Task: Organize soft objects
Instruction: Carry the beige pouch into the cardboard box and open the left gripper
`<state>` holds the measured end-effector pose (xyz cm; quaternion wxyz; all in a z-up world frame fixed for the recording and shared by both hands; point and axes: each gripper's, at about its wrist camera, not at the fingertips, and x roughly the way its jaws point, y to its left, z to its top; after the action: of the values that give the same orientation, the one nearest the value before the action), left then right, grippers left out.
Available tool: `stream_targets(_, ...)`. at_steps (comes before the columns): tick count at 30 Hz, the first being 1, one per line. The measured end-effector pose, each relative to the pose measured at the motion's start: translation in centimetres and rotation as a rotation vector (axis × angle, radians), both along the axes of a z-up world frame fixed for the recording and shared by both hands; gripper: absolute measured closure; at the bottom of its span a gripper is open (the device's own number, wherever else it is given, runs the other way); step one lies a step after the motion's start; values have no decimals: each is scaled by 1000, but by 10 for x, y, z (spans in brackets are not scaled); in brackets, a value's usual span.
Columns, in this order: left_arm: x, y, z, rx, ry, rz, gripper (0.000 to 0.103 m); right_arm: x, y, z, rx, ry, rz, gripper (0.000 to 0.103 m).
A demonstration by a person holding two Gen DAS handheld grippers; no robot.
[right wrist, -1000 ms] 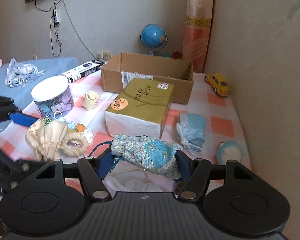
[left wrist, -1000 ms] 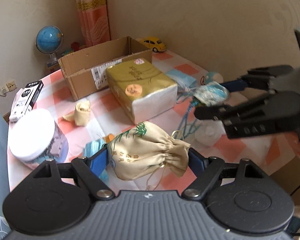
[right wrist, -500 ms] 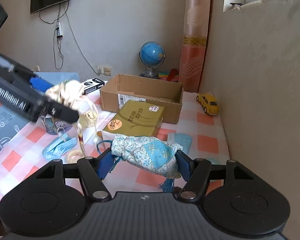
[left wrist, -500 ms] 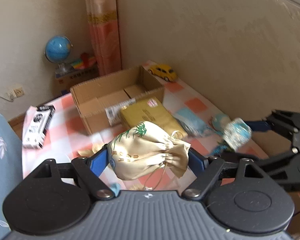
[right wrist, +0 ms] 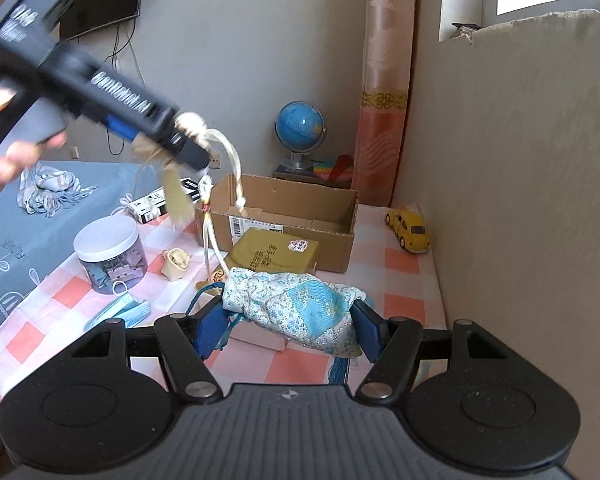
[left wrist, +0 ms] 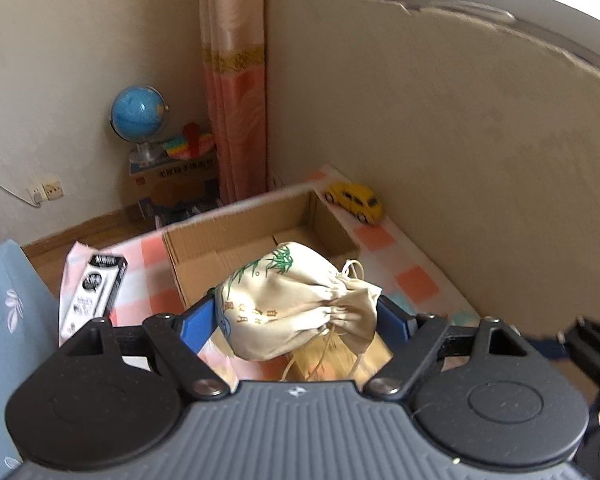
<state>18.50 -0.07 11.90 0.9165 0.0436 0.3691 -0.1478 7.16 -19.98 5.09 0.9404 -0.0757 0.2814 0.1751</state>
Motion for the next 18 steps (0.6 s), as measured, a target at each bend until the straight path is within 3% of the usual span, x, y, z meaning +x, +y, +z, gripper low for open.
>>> stream_targets(9,82,-8,11,-82,16,101,21,5,-3,8,-6,-20,-21,32)
stream_targets(13,118,-11,-1,-135,61,156,21,9,-5,9,-12,-24,-35,32)
stream_targets(18,150,-14,-33,-144,120,246,21,18,-9,5,-9,-10,-49,32)
